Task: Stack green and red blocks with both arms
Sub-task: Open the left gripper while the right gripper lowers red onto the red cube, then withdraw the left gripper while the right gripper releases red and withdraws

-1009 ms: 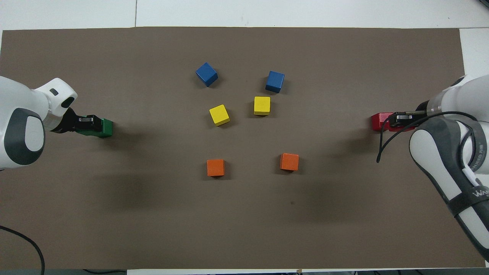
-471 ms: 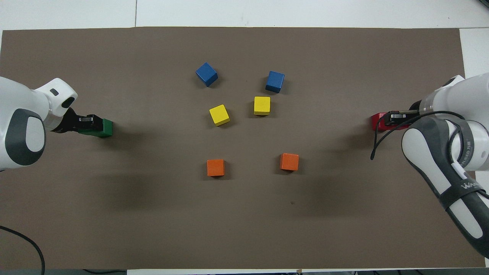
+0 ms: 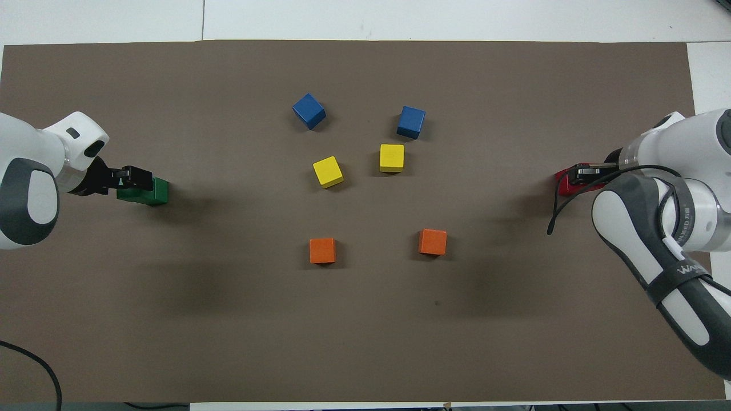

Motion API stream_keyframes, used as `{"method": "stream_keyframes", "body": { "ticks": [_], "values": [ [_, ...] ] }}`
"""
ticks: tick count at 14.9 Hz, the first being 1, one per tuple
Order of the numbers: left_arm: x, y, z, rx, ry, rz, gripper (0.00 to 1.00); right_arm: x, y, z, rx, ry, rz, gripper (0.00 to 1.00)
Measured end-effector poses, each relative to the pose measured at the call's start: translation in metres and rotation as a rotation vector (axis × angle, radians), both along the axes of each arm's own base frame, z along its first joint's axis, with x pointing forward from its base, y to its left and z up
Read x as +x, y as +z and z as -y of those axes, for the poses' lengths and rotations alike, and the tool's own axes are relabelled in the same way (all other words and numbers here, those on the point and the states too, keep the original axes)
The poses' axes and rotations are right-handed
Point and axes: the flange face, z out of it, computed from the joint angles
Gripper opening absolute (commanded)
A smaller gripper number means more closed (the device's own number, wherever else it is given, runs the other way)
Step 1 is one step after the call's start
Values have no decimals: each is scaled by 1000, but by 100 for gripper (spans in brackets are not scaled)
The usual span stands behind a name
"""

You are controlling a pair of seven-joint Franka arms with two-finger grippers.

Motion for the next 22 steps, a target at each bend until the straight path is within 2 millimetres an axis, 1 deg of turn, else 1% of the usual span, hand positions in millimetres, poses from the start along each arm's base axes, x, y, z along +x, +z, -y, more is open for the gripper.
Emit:
{"method": "stream_keyframes", "body": {
  "ticks": [2, 4, 7, 9, 10, 12, 16, 17, 18, 19, 22],
  "values": [
    [0, 36, -1, -2, -2, -25, 100, 0, 0, 0, 0, 0, 0, 0],
    [-6, 76, -2, 3, -8, -42, 100, 0, 0, 0, 0, 0, 0, 0],
    [-29, 125, 0, 9, -13, -50, 100, 0, 0, 0, 0, 0, 0, 0],
    [-47, 152, -1, 11, -11, -58, 100, 0, -3, 0, 1, 0, -5, 0],
    [-55, 161, -3, 12, -8, -59, 100, 1, -4, 0, 1, 0, -5, 0],
    [-61, 168, -4, 12, -5, -59, 100, 1, -5, 0, 1, 0, -5, 0],
    [-61, 162, -1, 12, -10, -66, 100, 1, -5, -1, 1, 2, -5, 0],
    [-59, 163, 0, 12, -13, -65, 100, 1, -5, -1, 1, 2, -5, 49],
    [-57, 163, 2, 12, -17, -64, 100, 1, -5, -1, 1, 2, -5, 94],
    [-54, 163, 5, 12, -22, -64, 100, 1, -5, -1, 1, 2, -5, 100],
    [-48, 162, 18, 12, -44, -75, 100, 1, -5, -1, 1, 2, -5, 100]
  ]
}}
